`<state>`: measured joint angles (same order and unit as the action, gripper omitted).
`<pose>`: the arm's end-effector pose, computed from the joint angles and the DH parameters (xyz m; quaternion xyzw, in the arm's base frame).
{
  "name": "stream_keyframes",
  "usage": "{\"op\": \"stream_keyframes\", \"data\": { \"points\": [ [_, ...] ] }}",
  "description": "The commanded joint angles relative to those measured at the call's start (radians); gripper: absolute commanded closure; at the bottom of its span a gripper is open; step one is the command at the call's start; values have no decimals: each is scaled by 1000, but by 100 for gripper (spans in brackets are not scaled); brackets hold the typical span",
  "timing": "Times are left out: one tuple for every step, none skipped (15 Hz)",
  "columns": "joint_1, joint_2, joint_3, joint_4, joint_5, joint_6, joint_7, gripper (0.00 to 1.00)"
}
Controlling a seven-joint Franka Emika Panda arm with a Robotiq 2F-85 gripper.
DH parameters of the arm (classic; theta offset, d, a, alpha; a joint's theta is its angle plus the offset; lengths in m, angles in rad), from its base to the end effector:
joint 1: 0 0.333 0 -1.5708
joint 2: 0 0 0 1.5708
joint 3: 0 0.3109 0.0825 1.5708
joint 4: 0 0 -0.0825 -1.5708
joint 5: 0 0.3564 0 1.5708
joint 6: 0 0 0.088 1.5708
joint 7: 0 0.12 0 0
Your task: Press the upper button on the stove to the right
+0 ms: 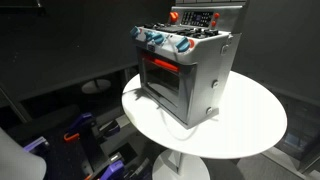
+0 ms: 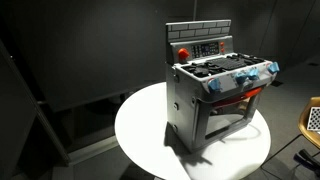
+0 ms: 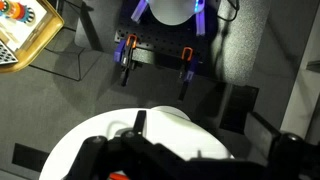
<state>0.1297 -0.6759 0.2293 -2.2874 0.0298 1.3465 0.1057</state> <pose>0.2613 0.1207 0.5498 0.9845 0.0922 -0.1238 0.0831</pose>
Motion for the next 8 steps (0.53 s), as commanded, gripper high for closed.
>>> {"op": "stream_keyframes", "data": {
  "points": [
    [10, 3, -7, 2, -3, -2, 6, 0],
    [10, 3, -7, 2, -3, -2, 6, 0],
    [10, 2, -7, 2, -3, -2, 6, 0],
    [10, 2, -7, 2, -3, -2, 6, 0],
    [10, 2, -7, 2, -3, -2, 6, 0],
    [10, 2, -7, 2, -3, -2, 6, 0],
    [9, 3, -6, 5, -4, 3, 10, 0],
    [7, 4, -6, 12, -5, 10, 13, 0]
  ]
}}
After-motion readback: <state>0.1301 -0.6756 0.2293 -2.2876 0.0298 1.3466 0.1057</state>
